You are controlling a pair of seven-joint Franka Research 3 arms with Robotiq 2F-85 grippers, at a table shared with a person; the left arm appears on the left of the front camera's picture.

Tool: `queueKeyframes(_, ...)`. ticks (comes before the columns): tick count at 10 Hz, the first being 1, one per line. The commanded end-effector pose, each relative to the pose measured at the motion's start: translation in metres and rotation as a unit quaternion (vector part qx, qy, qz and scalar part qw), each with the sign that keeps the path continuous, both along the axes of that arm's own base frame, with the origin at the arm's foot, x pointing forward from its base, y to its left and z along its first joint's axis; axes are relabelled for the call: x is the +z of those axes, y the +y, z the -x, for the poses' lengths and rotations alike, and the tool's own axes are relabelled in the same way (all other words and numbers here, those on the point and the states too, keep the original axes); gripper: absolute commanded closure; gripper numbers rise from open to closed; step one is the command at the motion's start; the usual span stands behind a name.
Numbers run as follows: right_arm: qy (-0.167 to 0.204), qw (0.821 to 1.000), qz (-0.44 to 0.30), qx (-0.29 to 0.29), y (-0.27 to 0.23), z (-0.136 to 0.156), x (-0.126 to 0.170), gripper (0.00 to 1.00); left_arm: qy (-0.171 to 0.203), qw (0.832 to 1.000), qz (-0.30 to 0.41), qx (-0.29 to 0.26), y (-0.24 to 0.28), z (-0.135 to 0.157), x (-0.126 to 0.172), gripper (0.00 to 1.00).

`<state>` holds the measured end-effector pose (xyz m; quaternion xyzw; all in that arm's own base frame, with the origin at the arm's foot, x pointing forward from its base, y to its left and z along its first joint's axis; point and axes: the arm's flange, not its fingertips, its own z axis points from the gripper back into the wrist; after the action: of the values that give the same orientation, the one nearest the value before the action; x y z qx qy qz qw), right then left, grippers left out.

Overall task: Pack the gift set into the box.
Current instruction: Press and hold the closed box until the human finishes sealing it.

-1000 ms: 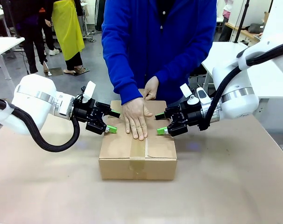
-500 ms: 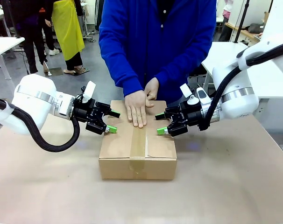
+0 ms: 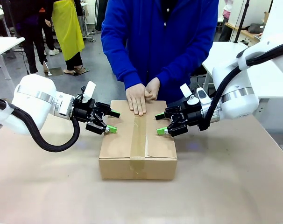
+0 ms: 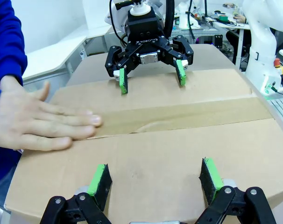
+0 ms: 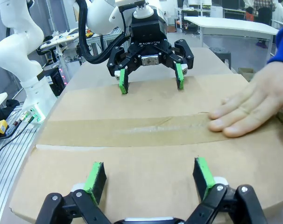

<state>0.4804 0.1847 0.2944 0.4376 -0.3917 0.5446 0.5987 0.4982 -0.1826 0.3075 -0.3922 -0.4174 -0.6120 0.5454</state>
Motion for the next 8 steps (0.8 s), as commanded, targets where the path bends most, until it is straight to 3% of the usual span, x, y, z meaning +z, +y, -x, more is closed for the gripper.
queueKeyframes(1, 0.0, 1.0, 0.004, -0.004, 0.0022, 0.0, -0.001, 0.0, -0.004, 1.0, 0.002, -0.002, 0.0016, 0.0006, -0.0009, 0.0)
queueKeyframes(8, 0.0, 1.0, 0.004, -0.004, 0.0022, 0.0, -0.001, 0.0, -0.004, 1.0, 0.002, -0.002, 0.0016, 0.0006, -0.0009, 0.0)
